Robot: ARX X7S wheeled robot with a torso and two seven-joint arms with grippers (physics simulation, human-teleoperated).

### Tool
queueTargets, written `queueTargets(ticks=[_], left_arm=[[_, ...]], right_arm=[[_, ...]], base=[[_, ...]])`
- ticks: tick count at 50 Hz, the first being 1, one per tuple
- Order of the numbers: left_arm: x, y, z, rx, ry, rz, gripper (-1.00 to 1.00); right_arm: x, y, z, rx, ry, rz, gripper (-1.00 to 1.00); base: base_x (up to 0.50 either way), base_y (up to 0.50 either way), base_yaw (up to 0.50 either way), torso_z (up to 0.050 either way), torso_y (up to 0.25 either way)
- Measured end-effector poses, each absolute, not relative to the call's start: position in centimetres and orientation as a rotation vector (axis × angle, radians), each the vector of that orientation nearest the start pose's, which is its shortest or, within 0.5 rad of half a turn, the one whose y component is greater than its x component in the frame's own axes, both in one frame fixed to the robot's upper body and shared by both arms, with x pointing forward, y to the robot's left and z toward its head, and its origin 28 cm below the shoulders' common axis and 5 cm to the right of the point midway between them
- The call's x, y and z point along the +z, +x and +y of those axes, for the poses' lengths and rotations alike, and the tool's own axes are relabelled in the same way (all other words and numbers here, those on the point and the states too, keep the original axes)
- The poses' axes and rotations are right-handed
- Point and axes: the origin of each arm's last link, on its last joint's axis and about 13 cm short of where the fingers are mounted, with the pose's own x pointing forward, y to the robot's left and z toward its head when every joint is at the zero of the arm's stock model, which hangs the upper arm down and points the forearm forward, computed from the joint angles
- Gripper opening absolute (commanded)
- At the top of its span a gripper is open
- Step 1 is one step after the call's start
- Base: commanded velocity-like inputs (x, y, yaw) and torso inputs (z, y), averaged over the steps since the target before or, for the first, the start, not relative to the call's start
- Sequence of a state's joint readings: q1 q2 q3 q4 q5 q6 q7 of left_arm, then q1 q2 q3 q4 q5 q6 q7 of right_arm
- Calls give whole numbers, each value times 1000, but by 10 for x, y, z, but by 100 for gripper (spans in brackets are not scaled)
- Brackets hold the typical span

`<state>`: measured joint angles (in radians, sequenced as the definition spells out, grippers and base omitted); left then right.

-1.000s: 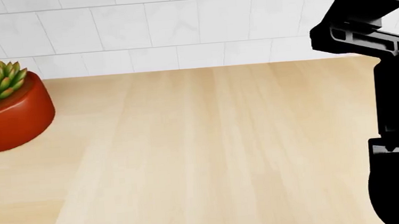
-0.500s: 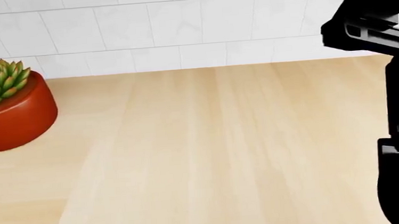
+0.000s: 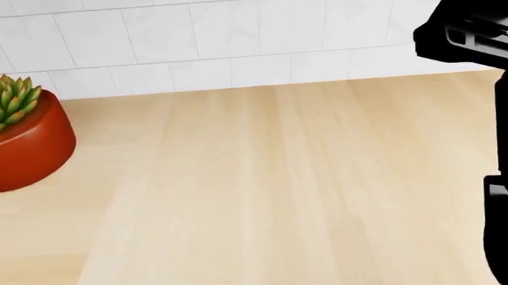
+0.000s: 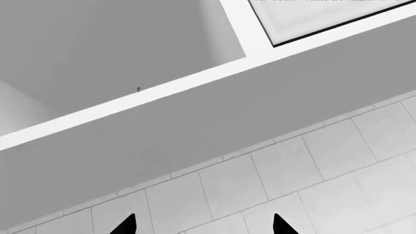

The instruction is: Pick the grape, cherry from the counter and place them in the cabinet. Then close the cabinet.

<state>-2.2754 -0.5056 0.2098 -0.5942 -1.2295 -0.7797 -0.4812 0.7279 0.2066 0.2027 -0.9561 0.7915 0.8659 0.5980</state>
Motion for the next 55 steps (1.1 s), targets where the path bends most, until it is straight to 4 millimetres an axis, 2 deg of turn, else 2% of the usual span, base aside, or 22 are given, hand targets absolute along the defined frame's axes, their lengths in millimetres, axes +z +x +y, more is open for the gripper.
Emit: queueTargets(ticks=[14,28,37,47,55], left_arm=[[593,200,300,-226,-585,-761,100],[600,205,281,-313,-629,-738,100],[603,213,267,-372,-631,-726,100],[604,223,253,-423,-620,-718,100],[607,231,247,-433,-614,-734,100]], right_arm=[[290,195,-108,-39,327,-760,100],[296,188,-109,16,323,-865,100],[298,186,-109,43,318,-907,100],[301,174,-113,51,339,-963,100],[298,171,-113,77,306,-951,100]], base=[[0,0,0,0,0],[0,0,0,0,0],[0,0,0,0,0],[0,0,0,0,0],[0,0,0,0,0]])
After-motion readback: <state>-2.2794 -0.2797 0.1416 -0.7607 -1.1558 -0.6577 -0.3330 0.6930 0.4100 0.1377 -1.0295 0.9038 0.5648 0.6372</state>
